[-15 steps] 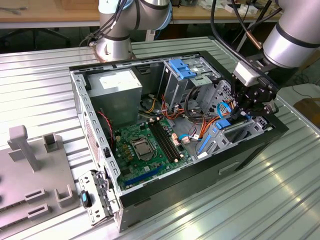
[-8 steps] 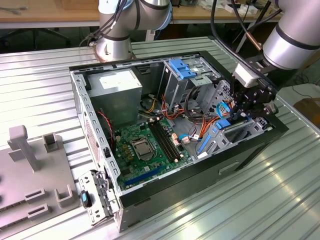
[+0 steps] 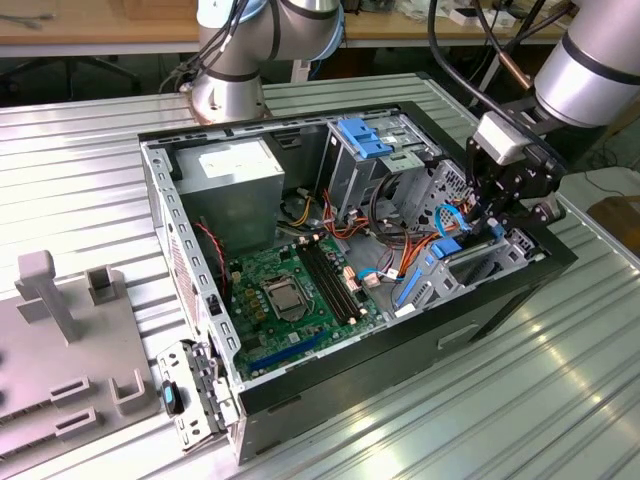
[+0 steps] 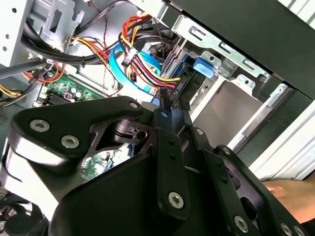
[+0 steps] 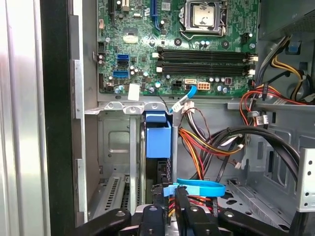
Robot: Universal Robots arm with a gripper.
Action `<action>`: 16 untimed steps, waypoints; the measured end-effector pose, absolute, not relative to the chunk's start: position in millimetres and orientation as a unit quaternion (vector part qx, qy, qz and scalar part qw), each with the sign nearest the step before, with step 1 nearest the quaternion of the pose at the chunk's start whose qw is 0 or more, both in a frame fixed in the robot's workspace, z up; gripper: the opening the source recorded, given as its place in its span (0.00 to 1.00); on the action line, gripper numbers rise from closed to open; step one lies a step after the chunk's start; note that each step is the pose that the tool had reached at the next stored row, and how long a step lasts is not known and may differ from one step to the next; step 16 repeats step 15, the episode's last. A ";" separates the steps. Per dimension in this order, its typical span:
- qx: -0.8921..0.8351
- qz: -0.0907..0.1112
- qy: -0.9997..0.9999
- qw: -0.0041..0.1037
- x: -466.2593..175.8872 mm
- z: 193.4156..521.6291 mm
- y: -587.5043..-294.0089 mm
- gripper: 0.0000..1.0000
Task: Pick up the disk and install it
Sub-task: 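Insert the second disk wire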
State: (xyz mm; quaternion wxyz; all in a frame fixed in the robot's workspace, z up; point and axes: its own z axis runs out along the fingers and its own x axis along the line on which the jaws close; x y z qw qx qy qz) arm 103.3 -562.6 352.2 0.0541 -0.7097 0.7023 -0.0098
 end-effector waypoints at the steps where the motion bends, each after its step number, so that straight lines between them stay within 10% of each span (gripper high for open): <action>1: -0.710 -0.010 0.702 0.054 103.3 352.4 -562.6 0.24; 16: -0.710 -0.010 0.702 0.054 103.3 352.5 -562.6 0.11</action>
